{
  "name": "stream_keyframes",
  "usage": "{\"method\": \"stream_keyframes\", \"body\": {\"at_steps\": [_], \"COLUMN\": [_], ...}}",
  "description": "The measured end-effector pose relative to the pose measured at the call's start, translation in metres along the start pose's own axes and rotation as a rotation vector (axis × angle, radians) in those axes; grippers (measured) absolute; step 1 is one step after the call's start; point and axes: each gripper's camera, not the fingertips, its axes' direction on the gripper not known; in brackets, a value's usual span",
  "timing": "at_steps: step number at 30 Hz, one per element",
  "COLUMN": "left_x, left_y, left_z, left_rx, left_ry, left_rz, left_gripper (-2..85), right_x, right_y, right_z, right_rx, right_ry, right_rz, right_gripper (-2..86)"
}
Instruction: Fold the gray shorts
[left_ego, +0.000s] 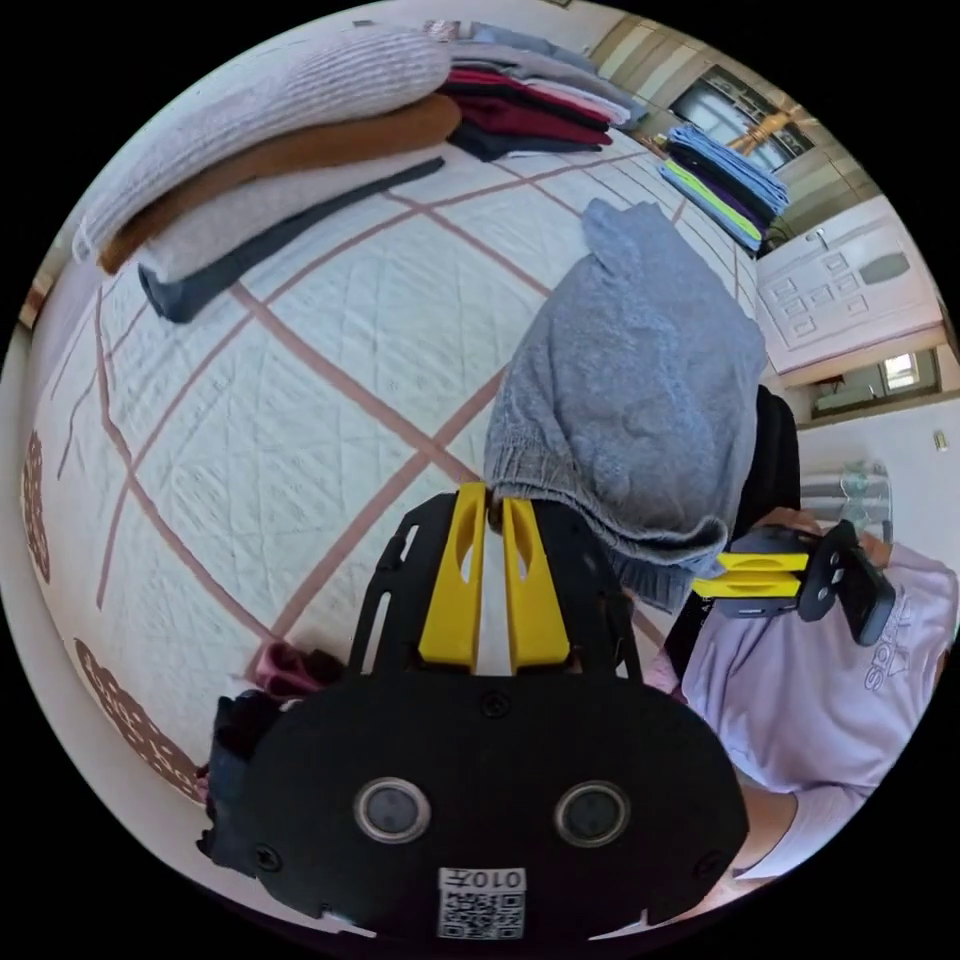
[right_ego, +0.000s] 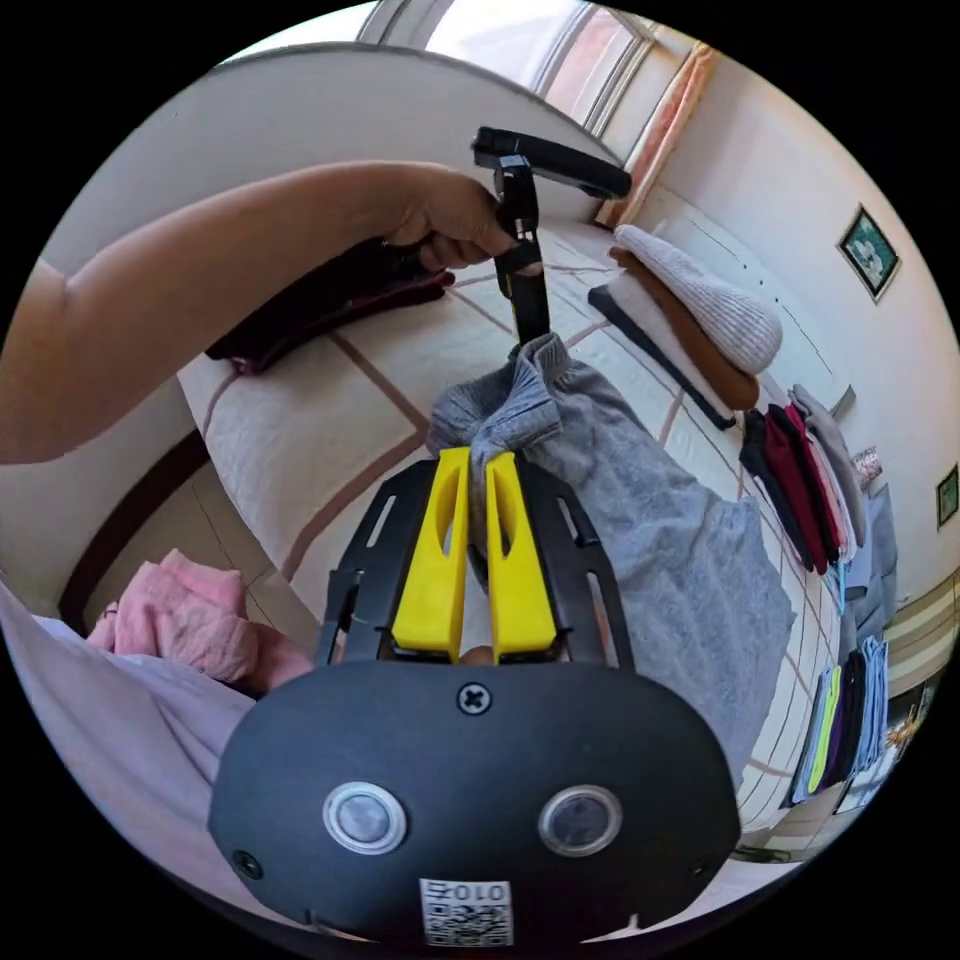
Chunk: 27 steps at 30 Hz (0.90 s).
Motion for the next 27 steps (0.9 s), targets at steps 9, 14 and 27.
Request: {"method": "stream_keyframes", "body": {"at_steps": [9, 14, 27], "left_x": [0.006, 0.053, 0.07], "left_y": [0.037, 0.049, -0.001], "left_z": [-0.032, -0.09, -0.021], "left_rx": [0.029, 0.181, 0.479], "left_ry": [-0.057, -0.262, 0.138], "left_rz": [-0.136, -0.087, 0.013], "left_gripper": [4.2, 4.8, 4.7], "right_x": [0.022, 0.068, 0.38], "right_y": [0.017, 0.046, 0.09], "right_z": [-0.044, -0.089, -0.075], "right_rx": [0.149, 0.329, -0.014], "right_ry": [-0.233, -0.267, 0.153], "right_rz": [0.007, 0.07, 0.447], "right_gripper": [6.8, 5.5, 6.5]}}
